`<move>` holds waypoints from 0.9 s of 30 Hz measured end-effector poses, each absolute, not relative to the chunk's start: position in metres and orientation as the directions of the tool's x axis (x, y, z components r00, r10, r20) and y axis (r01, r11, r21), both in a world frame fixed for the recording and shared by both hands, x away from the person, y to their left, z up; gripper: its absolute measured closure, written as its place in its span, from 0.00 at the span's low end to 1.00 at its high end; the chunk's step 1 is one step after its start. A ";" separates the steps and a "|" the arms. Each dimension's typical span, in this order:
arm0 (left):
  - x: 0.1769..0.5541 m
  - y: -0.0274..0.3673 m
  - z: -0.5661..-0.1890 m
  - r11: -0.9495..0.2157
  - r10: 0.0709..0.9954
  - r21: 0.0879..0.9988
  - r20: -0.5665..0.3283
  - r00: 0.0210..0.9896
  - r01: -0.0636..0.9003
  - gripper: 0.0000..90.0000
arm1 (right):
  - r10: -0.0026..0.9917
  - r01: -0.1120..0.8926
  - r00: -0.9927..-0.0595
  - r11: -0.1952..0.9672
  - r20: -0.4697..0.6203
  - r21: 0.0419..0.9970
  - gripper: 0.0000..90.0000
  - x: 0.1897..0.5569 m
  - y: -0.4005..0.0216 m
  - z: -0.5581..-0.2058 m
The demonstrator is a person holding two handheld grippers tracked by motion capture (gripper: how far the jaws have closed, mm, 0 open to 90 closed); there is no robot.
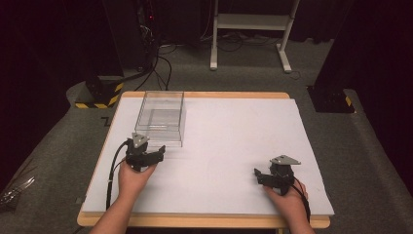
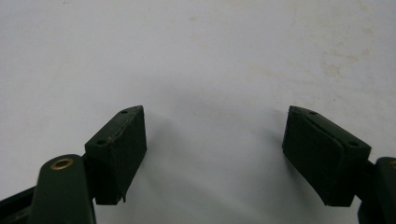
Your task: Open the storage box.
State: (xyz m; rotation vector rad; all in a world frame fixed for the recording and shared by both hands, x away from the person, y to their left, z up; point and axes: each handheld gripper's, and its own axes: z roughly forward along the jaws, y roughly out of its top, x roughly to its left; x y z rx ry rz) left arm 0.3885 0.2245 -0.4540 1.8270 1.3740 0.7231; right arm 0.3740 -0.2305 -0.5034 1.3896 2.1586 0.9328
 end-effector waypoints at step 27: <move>0.423 0.212 -0.448 -0.097 0.979 0.843 -0.016 0.204 0.529 0.22 | 0.907 0.635 -0.421 0.279 0.019 0.721 0.24 0.374 -0.231 -0.503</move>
